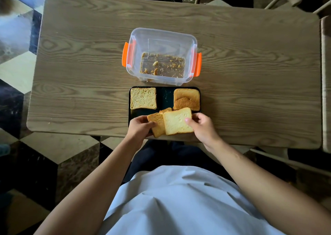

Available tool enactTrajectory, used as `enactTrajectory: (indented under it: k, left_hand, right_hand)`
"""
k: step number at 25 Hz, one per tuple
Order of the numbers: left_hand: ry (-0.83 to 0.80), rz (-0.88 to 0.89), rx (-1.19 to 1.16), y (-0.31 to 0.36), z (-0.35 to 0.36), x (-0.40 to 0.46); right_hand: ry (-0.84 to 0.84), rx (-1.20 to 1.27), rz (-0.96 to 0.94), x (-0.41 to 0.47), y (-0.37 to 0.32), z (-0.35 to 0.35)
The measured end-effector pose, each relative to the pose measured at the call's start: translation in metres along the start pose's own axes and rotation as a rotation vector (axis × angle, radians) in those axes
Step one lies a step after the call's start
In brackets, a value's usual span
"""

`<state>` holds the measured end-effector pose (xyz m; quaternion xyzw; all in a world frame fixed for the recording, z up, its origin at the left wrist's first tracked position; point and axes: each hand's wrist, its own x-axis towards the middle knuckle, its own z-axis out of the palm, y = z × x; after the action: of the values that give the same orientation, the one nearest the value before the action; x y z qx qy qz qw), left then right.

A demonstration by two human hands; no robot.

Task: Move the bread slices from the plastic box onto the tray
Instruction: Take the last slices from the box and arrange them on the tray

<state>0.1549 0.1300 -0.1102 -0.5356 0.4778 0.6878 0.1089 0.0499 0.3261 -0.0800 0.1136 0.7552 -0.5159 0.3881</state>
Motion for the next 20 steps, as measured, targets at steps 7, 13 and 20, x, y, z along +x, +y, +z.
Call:
enactTrajectory:
  k: [7, 13, 20]
  left_hand:
    - [0.049, 0.065, 0.281, 0.024, -0.036, 0.009]
    - [0.215, 0.202, 0.637, 0.036, -0.034, 0.014]
    - [0.324, 0.316, 0.967, 0.028, -0.022, 0.007]
  right_hand:
    - [0.049, 0.011, 0.049, 0.006, 0.018, -0.036]
    - [0.077, 0.005, 0.105, 0.020, 0.023, -0.019]
    - [0.093, -0.391, 0.011, 0.025, 0.018, -0.017]
